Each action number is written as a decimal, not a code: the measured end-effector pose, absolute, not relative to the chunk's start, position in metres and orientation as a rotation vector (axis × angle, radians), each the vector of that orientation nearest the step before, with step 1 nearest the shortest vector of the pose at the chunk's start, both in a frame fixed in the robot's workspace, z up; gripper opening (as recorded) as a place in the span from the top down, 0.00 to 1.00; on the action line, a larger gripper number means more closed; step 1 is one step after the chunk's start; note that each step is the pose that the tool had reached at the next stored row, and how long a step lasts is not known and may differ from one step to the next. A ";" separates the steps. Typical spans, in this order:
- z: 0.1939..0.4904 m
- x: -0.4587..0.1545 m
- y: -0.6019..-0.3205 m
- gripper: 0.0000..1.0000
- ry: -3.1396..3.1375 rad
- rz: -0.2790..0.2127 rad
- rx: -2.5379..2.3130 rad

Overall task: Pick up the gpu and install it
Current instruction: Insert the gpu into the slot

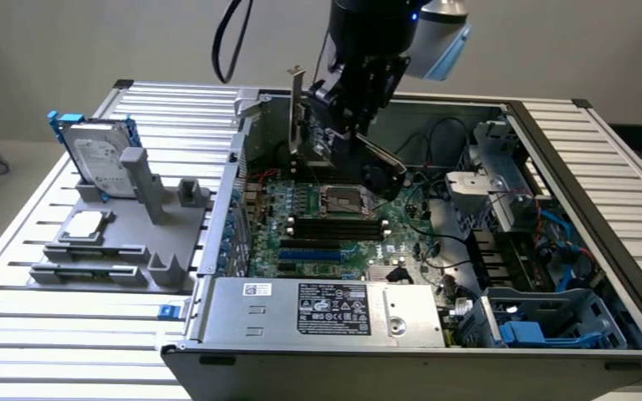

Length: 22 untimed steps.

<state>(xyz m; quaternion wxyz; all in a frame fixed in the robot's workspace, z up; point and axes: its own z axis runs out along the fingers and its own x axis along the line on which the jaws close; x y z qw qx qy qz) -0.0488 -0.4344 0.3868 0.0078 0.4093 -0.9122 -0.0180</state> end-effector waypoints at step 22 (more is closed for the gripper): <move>0.369 -0.049 -0.434 0.74 -2.567 -0.029 1.840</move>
